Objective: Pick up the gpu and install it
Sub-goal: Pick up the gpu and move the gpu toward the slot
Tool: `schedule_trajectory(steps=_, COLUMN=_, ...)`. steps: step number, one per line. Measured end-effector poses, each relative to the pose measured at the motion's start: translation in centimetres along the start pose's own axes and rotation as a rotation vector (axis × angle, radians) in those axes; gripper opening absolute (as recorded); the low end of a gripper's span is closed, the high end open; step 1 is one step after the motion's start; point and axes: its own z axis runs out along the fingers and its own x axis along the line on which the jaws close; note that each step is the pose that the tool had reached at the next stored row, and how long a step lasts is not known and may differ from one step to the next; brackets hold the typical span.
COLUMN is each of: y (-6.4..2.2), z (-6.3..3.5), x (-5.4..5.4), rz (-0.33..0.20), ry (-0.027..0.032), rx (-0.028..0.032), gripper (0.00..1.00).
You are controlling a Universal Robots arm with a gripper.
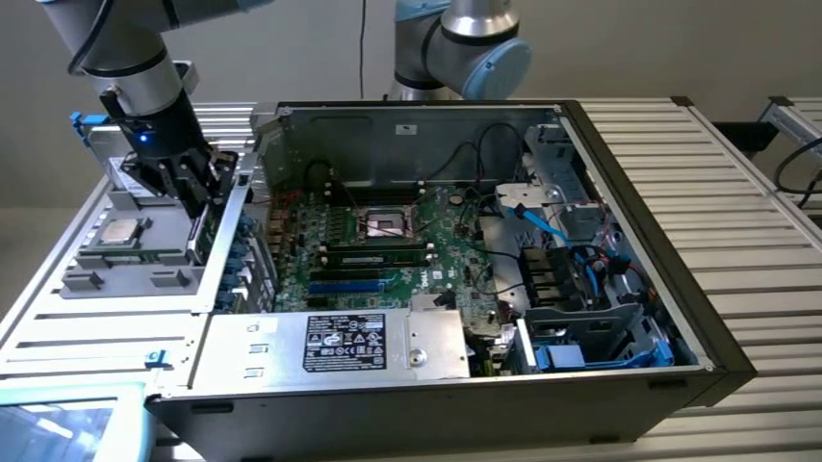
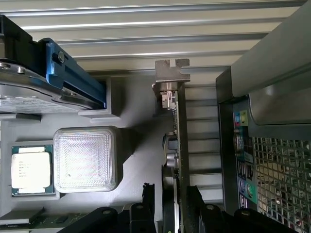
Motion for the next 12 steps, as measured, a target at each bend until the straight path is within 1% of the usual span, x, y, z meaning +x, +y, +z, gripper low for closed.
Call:
schedule_trajectory(steps=4, y=0.00, z=0.02, x=0.00, rz=0.000, ry=0.0005, rx=-0.0001, gripper=0.40)
schedule_trajectory(steps=6, y=0.00, z=0.02, x=0.00, rz=0.000, ry=0.0005, rx=-0.0001, gripper=0.38)
schedule_trajectory(steps=7, y=0.00, z=0.02, x=0.00, rz=0.000, ry=0.0007, rx=0.0000, gripper=0.32)
schedule_trajectory(steps=8, y=0.00, z=0.02, x=0.00, rz=0.000, ry=0.0006, rx=0.0000, gripper=0.32)
schedule_trajectory(steps=9, y=0.00, z=0.02, x=-0.01, rz=0.000, ry=0.0006, rx=-0.0001, gripper=0.28)
schedule_trajectory(steps=12, y=0.00, z=0.02, x=-0.01, rz=0.000, ry=0.0006, rx=-0.0001, gripper=0.28)
